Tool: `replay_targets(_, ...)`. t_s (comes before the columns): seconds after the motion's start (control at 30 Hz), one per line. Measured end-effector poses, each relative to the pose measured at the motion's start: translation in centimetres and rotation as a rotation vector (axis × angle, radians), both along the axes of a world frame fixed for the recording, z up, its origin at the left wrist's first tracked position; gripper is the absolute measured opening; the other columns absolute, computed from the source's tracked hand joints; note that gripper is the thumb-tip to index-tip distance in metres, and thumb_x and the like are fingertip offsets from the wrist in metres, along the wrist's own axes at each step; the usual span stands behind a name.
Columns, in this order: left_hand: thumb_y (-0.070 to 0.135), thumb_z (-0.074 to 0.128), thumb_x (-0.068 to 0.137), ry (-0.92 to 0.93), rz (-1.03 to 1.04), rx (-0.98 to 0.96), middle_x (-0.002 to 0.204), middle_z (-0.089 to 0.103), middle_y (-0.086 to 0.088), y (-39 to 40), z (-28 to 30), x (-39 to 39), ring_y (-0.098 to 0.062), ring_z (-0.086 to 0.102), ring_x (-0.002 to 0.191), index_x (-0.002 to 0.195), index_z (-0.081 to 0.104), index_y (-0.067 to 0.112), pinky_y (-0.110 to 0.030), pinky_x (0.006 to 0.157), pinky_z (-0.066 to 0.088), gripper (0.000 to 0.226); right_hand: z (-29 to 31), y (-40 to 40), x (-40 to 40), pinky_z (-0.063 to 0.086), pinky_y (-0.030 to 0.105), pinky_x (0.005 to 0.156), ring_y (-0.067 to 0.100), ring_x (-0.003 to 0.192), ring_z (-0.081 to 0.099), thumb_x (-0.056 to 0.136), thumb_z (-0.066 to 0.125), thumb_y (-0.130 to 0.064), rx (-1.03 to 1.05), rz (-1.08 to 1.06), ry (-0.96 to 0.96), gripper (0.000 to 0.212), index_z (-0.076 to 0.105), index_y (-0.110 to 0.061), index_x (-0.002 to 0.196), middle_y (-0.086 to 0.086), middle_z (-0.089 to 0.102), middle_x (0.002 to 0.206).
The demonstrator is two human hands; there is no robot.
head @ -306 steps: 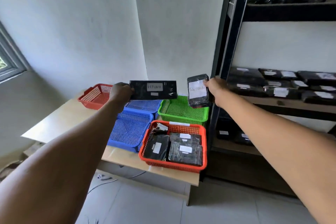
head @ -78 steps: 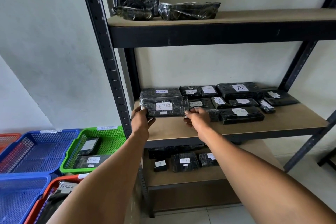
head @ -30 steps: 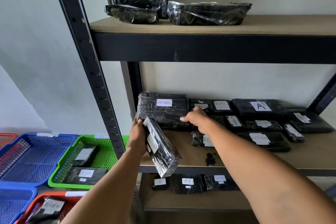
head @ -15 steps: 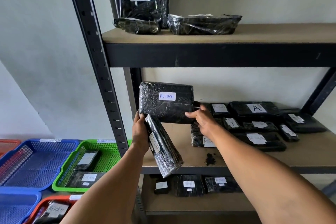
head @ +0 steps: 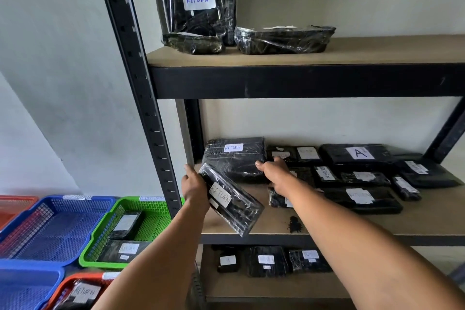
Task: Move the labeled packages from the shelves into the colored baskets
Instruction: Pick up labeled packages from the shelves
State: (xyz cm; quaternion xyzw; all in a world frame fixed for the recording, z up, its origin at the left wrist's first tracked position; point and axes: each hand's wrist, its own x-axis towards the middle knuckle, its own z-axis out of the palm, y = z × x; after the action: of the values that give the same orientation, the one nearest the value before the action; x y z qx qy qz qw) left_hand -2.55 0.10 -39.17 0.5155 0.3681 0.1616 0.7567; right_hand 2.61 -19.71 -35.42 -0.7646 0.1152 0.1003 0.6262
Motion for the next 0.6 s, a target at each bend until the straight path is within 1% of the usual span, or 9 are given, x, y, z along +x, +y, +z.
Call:
replay_targets(0.03, 0.068, 0.035, 0.094, 0.029, 0.007, -0.008, 0.107, 0.069, -0.016, 0.3, -0.1, -0.1, -0.034, 0.068, 0.094, 0.114, 0.061, 0.004, -0.047, 0.088, 0.056, 0.072, -0.2, 0.2, 0.2, 0.038, 0.039, 0.106, 0.032, 0.135, 0.044, 0.093, 0.069, -0.026, -0.013, 0.004, -0.001, 0.074, 0.028, -0.006, 0.152, 0.015, 0.042, 0.151)
replay_targets(0.1, 0.071, 0.033, 0.096, 0.034, 0.022, -0.019, 0.105, 0.067, -0.014, 0.7, 0.0, -0.2, -0.032, 0.066, 0.092, 0.114, 0.059, 0.005, -0.043, 0.086, 0.056, 0.073, -0.2, 0.7, 0.2, 0.046, 0.039, 0.102, 0.031, 0.126, 0.049, 0.094, 0.068, -0.029, -0.042, 0.017, 0.004, 0.070, 0.033, -0.004, 0.150, 0.014, 0.047, 0.146)
replay_targets(0.2, 0.072, 0.032, 0.096, 0.057, 0.054, -0.010, 0.112, 0.064, -0.015, 0.9, 0.1, -0.3, -0.031, 0.063, 0.098, 0.122, 0.057, 0.005, -0.041, 0.090, 0.054, 0.076, 0.1, 1.2, 0.1, 0.061, 0.048, 0.081, 0.029, 0.111, 0.055, 0.096, 0.066, -0.031, -0.083, 0.040, 0.055, 0.061, 0.039, -0.005, 0.145, 0.011, 0.051, 0.137)
replay_targets(0.3, 0.074, 0.038, 0.093, 0.061, 0.064, -0.014, 0.117, 0.065, -0.015, 0.7, 0.4, -0.6, -0.032, 0.064, 0.107, 0.128, 0.057, 0.003, -0.045, 0.100, 0.052, 0.081, 0.0, 1.0, 0.2, 0.062, 0.044, 0.067, 0.034, 0.118, 0.057, 0.097, 0.064, -0.030, -0.145, 0.063, 0.085, 0.052, 0.046, -0.004, 0.139, 0.012, 0.050, 0.141)
replay_targets(0.37, 0.074, 0.043, 0.091, 0.052, 0.058, -0.042, 0.114, 0.065, -0.015, 0.5, 0.6, -0.8, -0.032, 0.065, 0.107, 0.123, 0.059, 0.004, -0.046, 0.100, 0.052, 0.079, 0.0, 0.9, 0.4, 0.062, 0.045, 0.070, 0.035, 0.120, 0.056, 0.098, 0.063, -0.030, -0.191, 0.069, 0.085, 0.055, 0.045, -0.001, 0.142, 0.015, 0.047, 0.145)
replay_targets(0.43, 0.074, 0.049, 0.088, 0.035, 0.067, -0.089, 0.104, 0.066, -0.012, 0.3, 0.8, -1.1, -0.033, 0.067, 0.102, 0.117, 0.060, 0.005, -0.044, 0.091, 0.056, 0.076, 0.0, 0.8, 0.6, 0.063, 0.046, 0.073, 0.036, 0.116, 0.060, 0.098, 0.063, -0.030, -0.274, 0.058, 0.063, 0.058, 0.045, -0.001, 0.144, 0.015, 0.046, 0.148)
replay_targets(0.5, 0.073, 0.051, 0.088, 0.014, 0.045, -0.132, 0.091, 0.067, -0.005, 0.2, 0.8, -1.2, -0.030, 0.067, 0.087, 0.120, 0.062, 0.007, -0.036, 0.070, 0.055, 0.074, 0.1, 0.7, 0.8, 0.063, 0.045, 0.070, 0.036, 0.106, 0.066, 0.096, 0.066, -0.032, -0.353, 0.045, 0.030, 0.059, 0.047, -0.003, 0.144, 0.015, 0.047, 0.149)
replay_targets(0.53, 0.071, 0.050, 0.089, 0.006, 0.019, -0.144, 0.088, 0.067, -0.001, 0.2, 0.8, -1.3, -0.028, 0.065, 0.081, 0.123, 0.063, 0.009, -0.034, 0.065, 0.053, 0.071, 0.0, 0.6, 1.0, 0.063, 0.045, 0.068, 0.035, 0.101, 0.068, 0.095, 0.067, -0.032, -0.389, 0.041, 0.006, 0.059, 0.049, -0.003, 0.143, 0.016, 0.050, 0.147)
replay_targets(0.6, 0.069, 0.055, 0.088, -0.006, 0.001, -0.168, 0.089, 0.070, -0.002, 0.1, 0.7, -1.3, -0.028, 0.067, 0.078, 0.112, 0.065, 0.013, -0.041, 0.072, 0.057, 0.062, 0.0, 0.5, 1.2, 0.063, 0.045, 0.066, 0.035, 0.090, 0.071, 0.094, 0.069, -0.032, -0.473, 0.049, -0.030, 0.055, 0.054, -0.002, 0.137, 0.017, 0.057, 0.139)
